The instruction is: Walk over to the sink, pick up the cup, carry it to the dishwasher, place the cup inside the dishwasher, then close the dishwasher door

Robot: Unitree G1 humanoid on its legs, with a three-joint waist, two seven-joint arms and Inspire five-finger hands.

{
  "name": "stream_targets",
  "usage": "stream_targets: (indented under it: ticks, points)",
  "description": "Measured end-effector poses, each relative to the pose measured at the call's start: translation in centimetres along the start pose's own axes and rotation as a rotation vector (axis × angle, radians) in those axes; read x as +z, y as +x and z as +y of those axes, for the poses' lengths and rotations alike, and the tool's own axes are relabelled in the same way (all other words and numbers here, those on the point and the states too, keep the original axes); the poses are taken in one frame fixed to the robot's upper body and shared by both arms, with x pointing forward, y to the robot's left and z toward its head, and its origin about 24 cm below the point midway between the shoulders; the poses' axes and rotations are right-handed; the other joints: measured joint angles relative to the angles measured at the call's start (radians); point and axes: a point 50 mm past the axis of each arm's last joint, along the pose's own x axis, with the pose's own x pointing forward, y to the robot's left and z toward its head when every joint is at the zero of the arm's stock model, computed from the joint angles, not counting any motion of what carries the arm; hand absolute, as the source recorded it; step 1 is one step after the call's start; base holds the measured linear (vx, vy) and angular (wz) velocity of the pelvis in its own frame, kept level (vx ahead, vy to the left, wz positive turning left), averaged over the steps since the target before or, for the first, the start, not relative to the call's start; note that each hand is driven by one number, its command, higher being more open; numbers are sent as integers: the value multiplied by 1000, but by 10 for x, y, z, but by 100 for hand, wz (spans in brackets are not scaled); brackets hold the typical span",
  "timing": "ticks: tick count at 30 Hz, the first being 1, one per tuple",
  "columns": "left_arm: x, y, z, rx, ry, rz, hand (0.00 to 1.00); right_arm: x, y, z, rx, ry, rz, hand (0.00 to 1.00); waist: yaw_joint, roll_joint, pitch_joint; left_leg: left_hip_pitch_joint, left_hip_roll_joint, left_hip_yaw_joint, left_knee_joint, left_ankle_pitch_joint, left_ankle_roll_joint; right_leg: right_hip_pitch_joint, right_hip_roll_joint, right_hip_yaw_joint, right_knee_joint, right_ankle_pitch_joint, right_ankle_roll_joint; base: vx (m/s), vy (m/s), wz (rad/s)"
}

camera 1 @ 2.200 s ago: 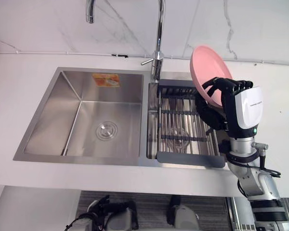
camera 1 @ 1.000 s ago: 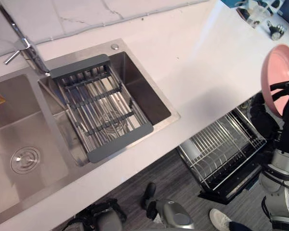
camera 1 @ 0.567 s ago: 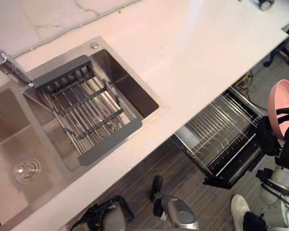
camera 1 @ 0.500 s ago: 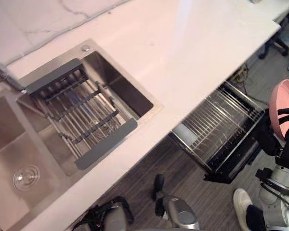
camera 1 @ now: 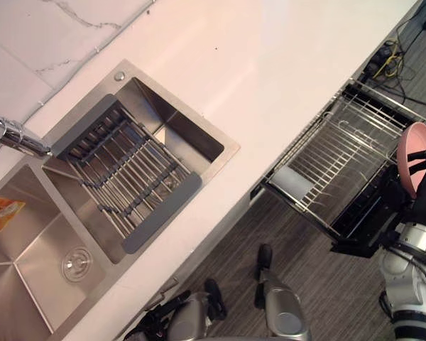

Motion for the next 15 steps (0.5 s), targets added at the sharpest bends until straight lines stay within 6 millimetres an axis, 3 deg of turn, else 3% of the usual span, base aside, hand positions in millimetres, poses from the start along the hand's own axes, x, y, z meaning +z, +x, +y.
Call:
stream_targets:
  ticks: [3,9,15]
  points:
    - [0,0,-4,-26,-2,-2,100,9,15,0,3,6,-43,0,0,24,18,-7,-5,-12,14,0,0,2,-6,-3,0,0,3,24,85,2]
    - [2,0,-9,-60,-8,-17,100,19,26,11,93,-7,-93,0,21,28,23,-61,-9,-62,111,11,-18,8,-18,-7,0,13,13,58,55,4]
    - [7,-1,-17,-120,-1,-39,100,33,42,18,157,-21,-166,0,25,31,48,-60,-21,-79,77,11,-18,7,-28,-36,7,16,15,22,73,16]
